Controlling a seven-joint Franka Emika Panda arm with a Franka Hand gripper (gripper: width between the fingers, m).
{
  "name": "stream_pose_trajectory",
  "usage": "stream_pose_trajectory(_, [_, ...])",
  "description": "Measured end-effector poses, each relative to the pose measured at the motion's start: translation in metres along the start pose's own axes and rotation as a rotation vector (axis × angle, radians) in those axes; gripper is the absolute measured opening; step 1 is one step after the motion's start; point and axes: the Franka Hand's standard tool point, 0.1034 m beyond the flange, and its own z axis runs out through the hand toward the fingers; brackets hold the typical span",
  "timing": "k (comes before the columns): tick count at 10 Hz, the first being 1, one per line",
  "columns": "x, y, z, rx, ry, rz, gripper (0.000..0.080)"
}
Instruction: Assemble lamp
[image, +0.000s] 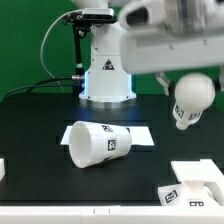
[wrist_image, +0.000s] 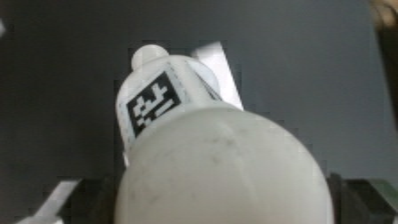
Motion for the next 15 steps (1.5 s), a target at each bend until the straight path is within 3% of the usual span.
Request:
stream_pose_trajectory(1, [0.006, 0.0, -0.018, 0.021, 0.089, 0.001, 0.057])
stream_pose_trajectory(2, [0.011, -0.002, -0.027, 0.027, 0.181, 0.001, 0.057])
stream_pose_trajectory(7, [0.017, -0.01, -0.019, 0.047, 0.473, -0.007, 0.057])
stream_pose_trajectory(9, [0.037, -0.009, -0.018, 0.061, 0.589, 0.01, 0.057])
stream_pose_trajectory(11, [0.042, -0.008, -0.007, 0.056, 0.583, 0.021, 0.057])
stream_pose_trajectory(13, [0.033, -0.013, 0.004, 0.05, 0.522, 0.031, 0.057])
stream_pose_trajectory(15, [0.034, -0.014, 0.004, 0.049, 0.52, 0.03, 0.057])
